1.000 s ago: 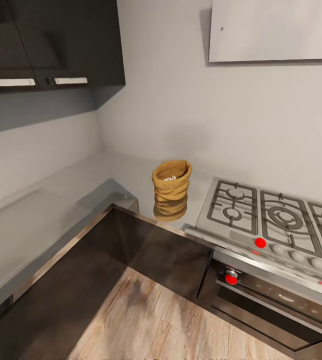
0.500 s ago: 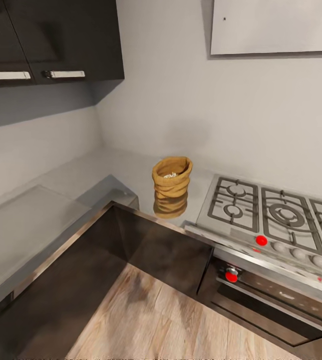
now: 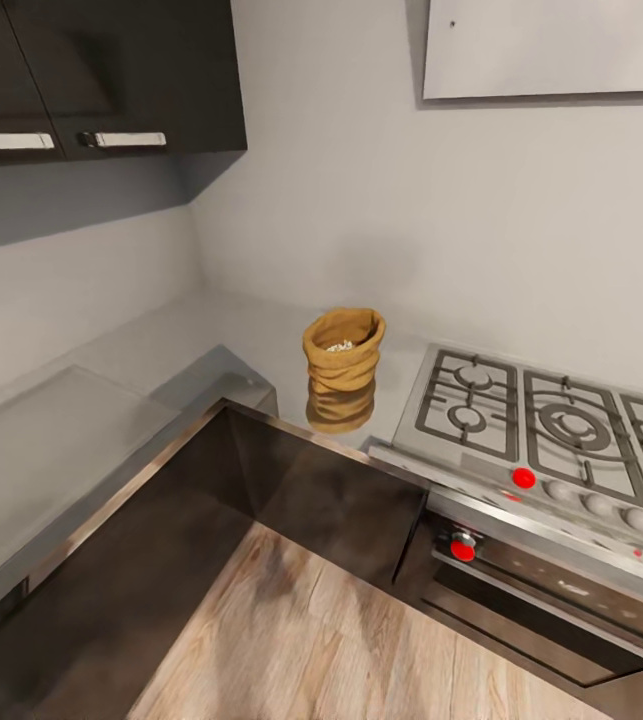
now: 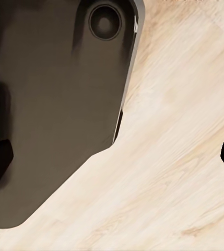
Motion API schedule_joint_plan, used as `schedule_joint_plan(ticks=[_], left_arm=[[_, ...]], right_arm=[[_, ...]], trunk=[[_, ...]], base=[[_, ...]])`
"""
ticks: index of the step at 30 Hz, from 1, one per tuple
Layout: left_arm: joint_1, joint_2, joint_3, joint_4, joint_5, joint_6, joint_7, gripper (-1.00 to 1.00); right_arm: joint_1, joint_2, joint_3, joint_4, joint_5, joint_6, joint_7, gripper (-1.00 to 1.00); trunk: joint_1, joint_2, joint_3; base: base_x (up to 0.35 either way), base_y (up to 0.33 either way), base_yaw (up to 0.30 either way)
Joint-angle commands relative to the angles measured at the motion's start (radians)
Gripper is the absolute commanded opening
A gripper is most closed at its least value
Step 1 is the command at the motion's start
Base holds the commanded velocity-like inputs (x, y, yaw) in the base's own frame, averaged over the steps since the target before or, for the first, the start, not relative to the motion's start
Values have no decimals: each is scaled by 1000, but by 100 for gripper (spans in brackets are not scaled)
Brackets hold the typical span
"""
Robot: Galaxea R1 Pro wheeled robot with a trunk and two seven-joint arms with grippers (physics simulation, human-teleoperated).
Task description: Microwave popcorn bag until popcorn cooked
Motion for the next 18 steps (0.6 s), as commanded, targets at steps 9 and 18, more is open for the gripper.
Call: schedule_joint_plan(ticks=[9, 18], left_arm=[[0, -1, 2, 1, 7, 2, 3, 100], [0, -3, 4, 0, 9, -5, 5, 100]], right_arm=[[-1, -1, -7, 3, 5, -2, 2, 100], [-1, 0, -8, -12, 8, 2, 14, 100]], trunk=[[0, -1, -1], [0, -1, -1]], base=[[0, 0, 0], [-253, 0, 0]])
